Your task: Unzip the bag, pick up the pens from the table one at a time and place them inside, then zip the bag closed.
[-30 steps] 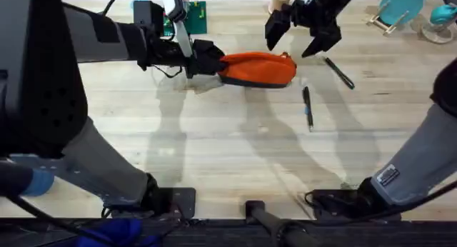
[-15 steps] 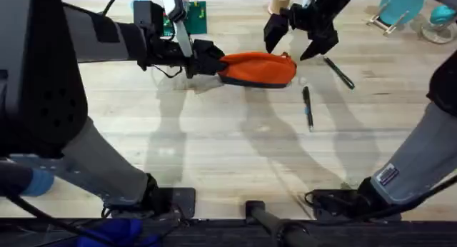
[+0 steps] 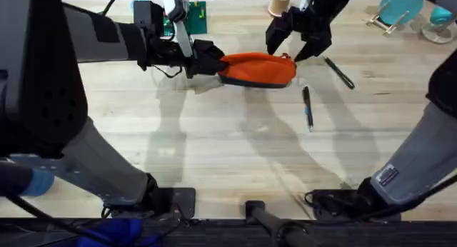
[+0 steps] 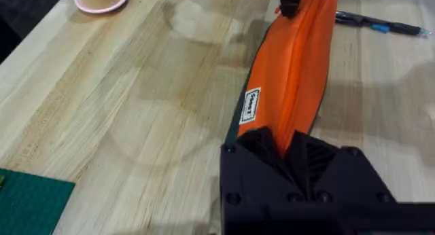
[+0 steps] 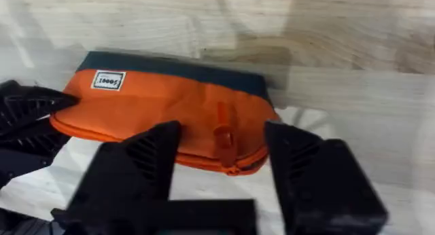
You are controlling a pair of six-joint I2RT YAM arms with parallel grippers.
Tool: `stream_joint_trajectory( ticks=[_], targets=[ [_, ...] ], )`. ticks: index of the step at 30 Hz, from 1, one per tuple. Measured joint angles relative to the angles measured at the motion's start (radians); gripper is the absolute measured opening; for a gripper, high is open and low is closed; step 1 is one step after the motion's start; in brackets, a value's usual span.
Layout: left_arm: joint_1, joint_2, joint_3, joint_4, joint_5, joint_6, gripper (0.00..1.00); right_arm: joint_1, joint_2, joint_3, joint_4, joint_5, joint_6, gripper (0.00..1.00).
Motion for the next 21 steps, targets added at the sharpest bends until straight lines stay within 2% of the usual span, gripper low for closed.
stream_joint_trajectory(
  ticks=[5, 11, 13, 14, 21],
  targets=[
    [0.000, 0.000, 0.000, -0.001, 0.000, 0.000, 0.041, 0.007, 0.000, 0.000, 0.002, -0.002, 0.004, 0.488],
    [0.000, 0.000, 0.000, -0.001, 0.000, 0.000, 0.041, 0.007, 0.000, 0.000, 0.001, -0.003, 0.007, 0.254],
    [0.000, 0.000, 0.000, -0.001, 0.000, 0.000, 0.041, 0.006, 0.000, 0.000, 0.001, -0.002, 0.007, 0.089],
    [0.000, 0.000, 0.000, -0.001, 0.000, 0.000, 0.041, 0.006, 0.000, 0.000, 0.001, 0.000, 0.008, 0.053],
    [0.000, 0.000, 0.000, -0.001, 0.000, 0.000, 0.041, 0.006, 0.000, -0.001, 0.000, 0.001, 0.010, 0.033]
  ],
)
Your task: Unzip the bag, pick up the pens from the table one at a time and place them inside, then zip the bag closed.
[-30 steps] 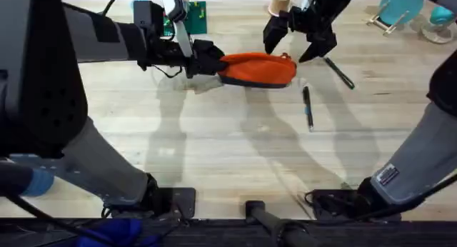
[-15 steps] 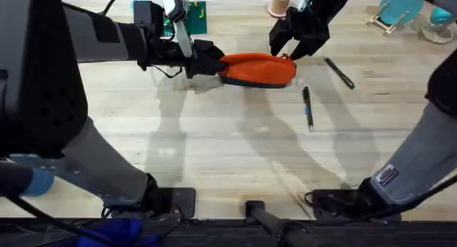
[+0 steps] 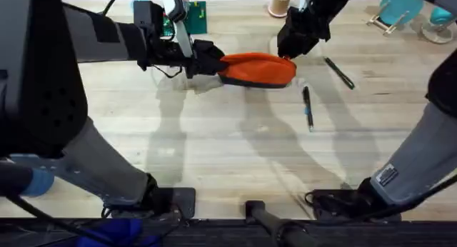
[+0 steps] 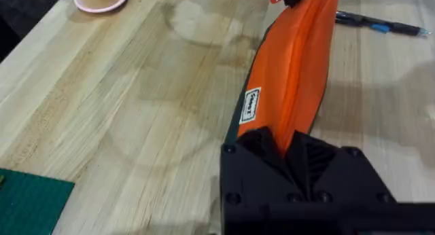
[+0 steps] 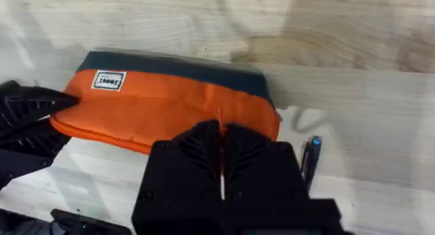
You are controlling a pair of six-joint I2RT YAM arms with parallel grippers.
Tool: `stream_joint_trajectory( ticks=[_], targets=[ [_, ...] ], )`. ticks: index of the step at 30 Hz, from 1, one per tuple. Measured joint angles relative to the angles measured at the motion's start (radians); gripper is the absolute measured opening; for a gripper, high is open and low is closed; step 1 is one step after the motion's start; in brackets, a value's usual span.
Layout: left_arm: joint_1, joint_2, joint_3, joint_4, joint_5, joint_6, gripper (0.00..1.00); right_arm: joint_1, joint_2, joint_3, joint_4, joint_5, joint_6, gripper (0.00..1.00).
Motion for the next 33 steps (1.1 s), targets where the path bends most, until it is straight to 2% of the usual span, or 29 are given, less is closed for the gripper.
stream_joint_trajectory(
  ticks=[16, 22, 33],
  targets=[
    [0.000, 0.000, 0.000, 0.000, 0.000, 0.000, 0.041, 0.000, 0.000, 0.001, -0.002, 0.000, -0.011, 0.033],
    [0.000, 0.000, 0.000, 0.000, -0.001, 0.000, 0.041, 0.005, 0.000, 0.048, -0.012, 0.000, -0.041, 0.033],
    [0.001, 0.000, 0.000, 0.000, -0.001, 0.000, 0.041, 0.095, 0.000, 0.078, -0.013, 0.009, -0.154, 0.033]
  ],
)
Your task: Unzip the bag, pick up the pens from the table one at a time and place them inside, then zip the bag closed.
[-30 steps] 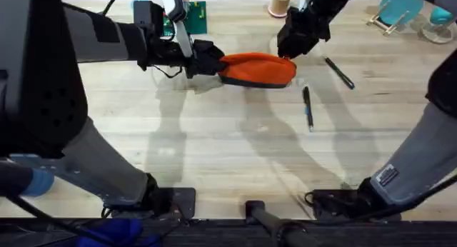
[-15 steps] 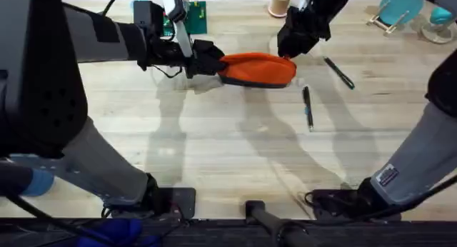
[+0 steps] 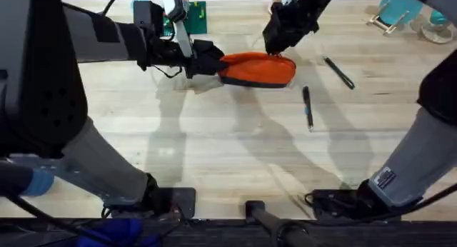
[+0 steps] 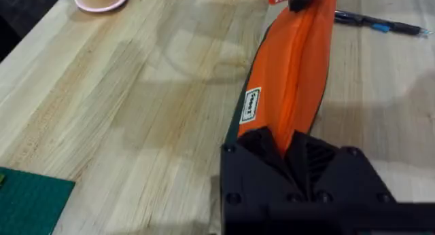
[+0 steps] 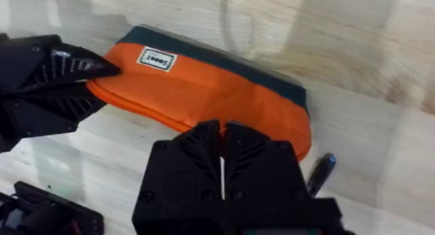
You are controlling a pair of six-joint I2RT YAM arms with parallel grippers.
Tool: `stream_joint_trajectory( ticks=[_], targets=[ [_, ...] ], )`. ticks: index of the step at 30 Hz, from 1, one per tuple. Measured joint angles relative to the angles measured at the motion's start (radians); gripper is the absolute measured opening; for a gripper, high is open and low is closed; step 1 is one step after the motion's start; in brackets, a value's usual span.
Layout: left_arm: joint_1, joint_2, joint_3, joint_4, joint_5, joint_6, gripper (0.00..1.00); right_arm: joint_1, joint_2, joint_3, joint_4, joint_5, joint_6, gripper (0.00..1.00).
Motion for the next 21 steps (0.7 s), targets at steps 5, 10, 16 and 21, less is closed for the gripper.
stream_joint_trajectory(
  ticks=[5, 10, 16, 21],
  targets=[
    [0.000, 0.000, 0.000, 0.000, 0.000, 0.000, 0.041, 0.016, 0.000, 0.000, 0.033, 0.002, -0.009, 0.031],
    [0.000, 0.000, 0.000, 0.000, -0.001, 0.000, 0.041, 0.040, 0.000, 0.000, 0.066, 0.002, -0.011, 0.031],
    [0.000, 0.000, 0.000, 0.000, -0.003, 0.000, 0.041, 0.073, 0.000, 0.000, 0.106, 0.002, -0.011, 0.031],
    [0.000, 0.000, 0.000, 0.000, -0.003, 0.000, 0.041, 0.098, 0.000, 0.000, 0.137, 0.002, -0.012, 0.031]
  ],
)
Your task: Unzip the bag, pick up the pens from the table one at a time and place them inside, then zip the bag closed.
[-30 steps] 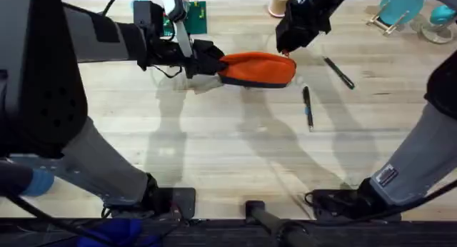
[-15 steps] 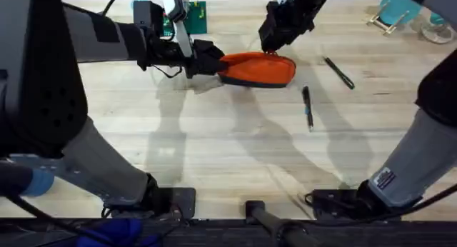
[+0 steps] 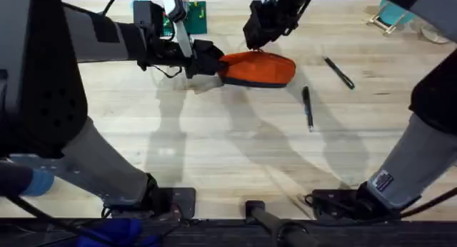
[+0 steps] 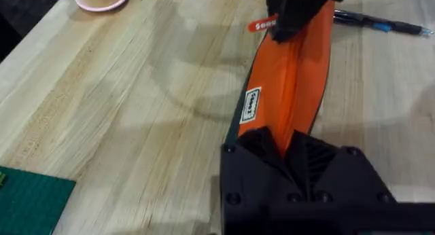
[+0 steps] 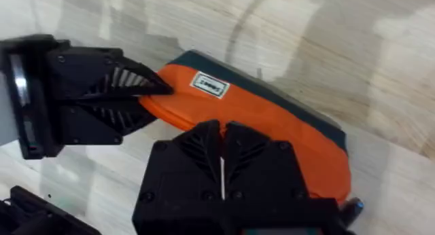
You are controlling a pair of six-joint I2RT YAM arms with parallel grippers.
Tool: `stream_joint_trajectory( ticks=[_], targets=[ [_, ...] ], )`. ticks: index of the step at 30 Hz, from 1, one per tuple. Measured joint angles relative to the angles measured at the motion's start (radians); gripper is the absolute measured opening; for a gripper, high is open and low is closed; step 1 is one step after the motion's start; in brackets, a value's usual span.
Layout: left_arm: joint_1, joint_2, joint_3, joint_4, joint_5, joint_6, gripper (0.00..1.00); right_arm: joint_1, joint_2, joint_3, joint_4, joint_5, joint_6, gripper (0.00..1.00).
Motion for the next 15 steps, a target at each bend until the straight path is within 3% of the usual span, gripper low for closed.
stream_joint_trajectory(
  ticks=[15],
  targets=[
    [0.000, 0.000, 0.000, 0.000, 0.000, 0.000, 0.041, 0.068, 0.000, 0.000, 0.080, -0.008, 0.000, 0.031]
  ],
)
